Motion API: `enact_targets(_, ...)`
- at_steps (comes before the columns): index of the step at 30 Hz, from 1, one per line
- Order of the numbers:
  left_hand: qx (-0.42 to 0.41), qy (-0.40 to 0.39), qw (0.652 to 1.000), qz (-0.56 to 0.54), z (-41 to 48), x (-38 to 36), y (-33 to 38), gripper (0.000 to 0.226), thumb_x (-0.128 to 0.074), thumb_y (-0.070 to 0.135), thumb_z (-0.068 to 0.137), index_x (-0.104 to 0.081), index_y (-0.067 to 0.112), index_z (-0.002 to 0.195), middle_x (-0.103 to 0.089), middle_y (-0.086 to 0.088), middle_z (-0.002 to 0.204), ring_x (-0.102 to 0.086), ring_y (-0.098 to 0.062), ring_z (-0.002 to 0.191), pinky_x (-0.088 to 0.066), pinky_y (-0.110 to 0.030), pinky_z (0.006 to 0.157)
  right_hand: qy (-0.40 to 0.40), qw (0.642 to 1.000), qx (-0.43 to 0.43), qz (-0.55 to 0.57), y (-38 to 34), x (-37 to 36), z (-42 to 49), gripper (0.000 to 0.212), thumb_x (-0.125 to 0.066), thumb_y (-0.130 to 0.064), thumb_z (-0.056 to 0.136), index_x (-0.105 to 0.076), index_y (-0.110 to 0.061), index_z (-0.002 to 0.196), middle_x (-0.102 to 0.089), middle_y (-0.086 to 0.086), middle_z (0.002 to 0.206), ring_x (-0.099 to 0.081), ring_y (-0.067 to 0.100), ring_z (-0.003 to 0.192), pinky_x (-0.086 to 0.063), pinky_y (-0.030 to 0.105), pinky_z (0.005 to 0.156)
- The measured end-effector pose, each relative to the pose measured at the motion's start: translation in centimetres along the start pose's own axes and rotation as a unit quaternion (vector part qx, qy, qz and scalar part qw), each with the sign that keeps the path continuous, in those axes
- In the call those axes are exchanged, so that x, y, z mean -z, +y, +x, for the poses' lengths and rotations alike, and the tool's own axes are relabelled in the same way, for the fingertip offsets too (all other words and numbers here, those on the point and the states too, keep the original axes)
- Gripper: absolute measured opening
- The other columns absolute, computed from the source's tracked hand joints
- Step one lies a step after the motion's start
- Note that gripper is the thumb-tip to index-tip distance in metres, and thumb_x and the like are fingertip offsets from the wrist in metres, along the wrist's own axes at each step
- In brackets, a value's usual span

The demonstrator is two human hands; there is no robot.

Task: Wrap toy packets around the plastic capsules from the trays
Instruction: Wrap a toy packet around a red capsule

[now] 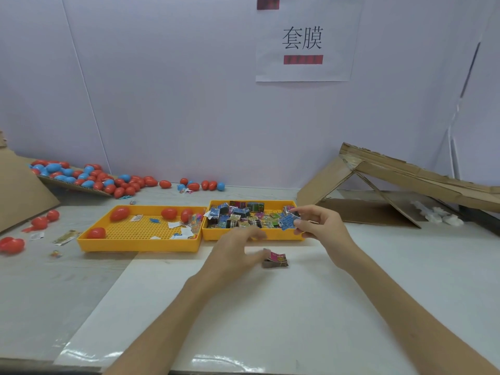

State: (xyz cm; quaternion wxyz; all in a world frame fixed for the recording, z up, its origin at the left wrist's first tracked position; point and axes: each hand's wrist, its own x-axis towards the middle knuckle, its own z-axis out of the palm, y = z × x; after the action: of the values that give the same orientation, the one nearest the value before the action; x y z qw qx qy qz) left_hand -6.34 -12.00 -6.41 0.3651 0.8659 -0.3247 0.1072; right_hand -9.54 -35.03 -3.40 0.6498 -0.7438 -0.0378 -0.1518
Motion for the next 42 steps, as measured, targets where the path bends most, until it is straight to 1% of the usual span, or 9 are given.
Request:
enact_targets(8, 0.116, 0.146, 0.982, -0.035, 2.5, 4.0, -1.8, 0.022, -0.064, 0.012, 0.093, -0.073, 0.024, 0.11, -0.07, 0.009, 0.113, -0.061, -0.011, 0.102, -0.046, -0.026, 0.085, 0.01, 1.0, 0.003, -0.016, -0.1, 0.0, 0.0, 0.024, -0.07, 0.001, 0.089, -0.074, -0.018, 0.103, -0.07, -0.005, 0.076, -0.066, 0.014, 0.063, -0.05, 0.025, 0.062)
enact_targets(11, 0.188, 0.19, 0.963, -0.008, 4.3, 7.5, -4.2, 0.033, -0.055, 0.003, 0.094, -0.072, 0.024, 0.114, -0.067, -0.001, 0.121, -0.061, -0.012, 0.084, -0.05, -0.03, 0.076, 0.006, 1.0, 0.001, -0.016, 0.0, -0.2, 0.0, 0.023, -0.069, 0.002, 0.089, -0.074, -0.017, 0.102, -0.07, 0.001, 0.079, -0.065, 0.014, 0.062, -0.049, 0.026, 0.062)
enact_targets(14, 0.241, 0.189, 0.947, 0.095, 4.3, 9.7, -7.5, 0.045, -0.055, -0.007, 0.085, -0.071, 0.021, 0.117, -0.067, -0.009, 0.123, -0.058, -0.015, 0.076, -0.051, -0.033, 0.071, -0.003, 1.0, -0.002, -0.017, 0.1, -0.3, -0.1, 0.024, -0.068, 0.002, 0.09, -0.074, -0.019, 0.099, -0.07, 0.002, 0.078, -0.064, 0.014, 0.062, -0.051, 0.024, 0.06)
enact_targets(19, 0.267, 0.093, 0.933, 0.222, 4.2, 10.9, -11.8, 0.043, -0.063, -0.009, 0.083, -0.071, 0.01, 0.121, -0.062, -0.015, 0.125, -0.06, -0.031, 0.109, -0.049, -0.034, 0.083, -0.015, 1.0, -0.008, -0.021, 0.2, -0.4, 0.0, 0.022, -0.069, 0.0, 0.09, -0.074, -0.02, 0.1, -0.073, -0.006, 0.074, -0.065, 0.012, 0.061, -0.052, 0.021, 0.06)
enact_targets(27, 0.31, 0.097, 0.912, 0.252, 4.5, 11.8, -13.6, 0.017, -0.069, -0.001, 0.085, -0.073, 0.001, 0.101, -0.062, -0.022, 0.112, -0.06, -0.037, 0.103, -0.052, -0.042, 0.087, -0.024, 0.999, -0.007, -0.032, 0.2, -0.3, -0.1, 0.028, -0.07, -0.001, 0.09, -0.075, -0.023, 0.106, -0.069, -0.001, 0.083, -0.065, 0.01, 0.064, -0.05, 0.02, 0.06)
enact_targets(30, 0.252, 0.197, 0.917, 0.239, 3.6, 11.1, -11.9, 0.02, -0.079, 0.01, 0.083, -0.069, 0.007, 0.1, -0.061, -0.017, 0.11, -0.057, -0.034, 0.103, -0.05, -0.044, 0.086, -0.033, 0.998, -0.004, -0.056, 0.2, -0.4, -0.2, 0.031, -0.073, -0.003, 0.088, -0.074, -0.027, 0.108, -0.067, 0.004, 0.092, -0.065, 0.008, 0.068, -0.05, 0.021, 0.06)
enact_targets(33, 0.13, 0.276, 0.948, 0.091, 3.2, 9.8, -7.5, 0.023, -0.077, 0.011, 0.085, -0.059, 0.011, 0.101, -0.066, -0.007, 0.096, -0.062, -0.025, 0.089, -0.053, -0.038, 0.076, -0.033, 0.998, -0.002, -0.061, 0.0, -0.6, -0.2, 0.03, -0.077, -0.007, 0.085, -0.075, -0.027, 0.108, -0.066, -0.002, 0.091, -0.064, 0.005, 0.069, -0.051, 0.02, 0.06)
enact_targets(37, 0.025, 0.186, 0.978, -0.091, 2.1, 6.8, -0.4, 0.023, -0.065, 0.014, 0.082, -0.049, 0.022, 0.096, -0.068, 0.005, 0.088, -0.063, -0.019, 0.076, -0.054, -0.035, 0.066, -0.035, 0.998, -0.006, -0.043, -0.1, -1.0, -0.4, 0.028, -0.08, -0.007, 0.083, -0.074, -0.024, 0.105, -0.071, 0.007, 0.09, -0.068, 0.015, 0.083, -0.052, 0.024, 0.062)
enact_targets(42, -0.032, 0.078, 0.991, -0.106, 0.6, 1.9, 2.4, 0.018, -0.061, 0.03, 0.085, -0.058, 0.036, 0.102, -0.053, -0.005, 0.071, -0.049, -0.016, 0.061, -0.042, -0.032, 0.059, -0.088, 0.996, 0.013, -0.031, -0.8, -1.9, -0.4, 0.032, -0.081, 0.0, 0.08, -0.071, -0.02, 0.103, -0.073, 0.003, 0.076, -0.07, 0.011, 0.073, -0.052, 0.022, 0.062)
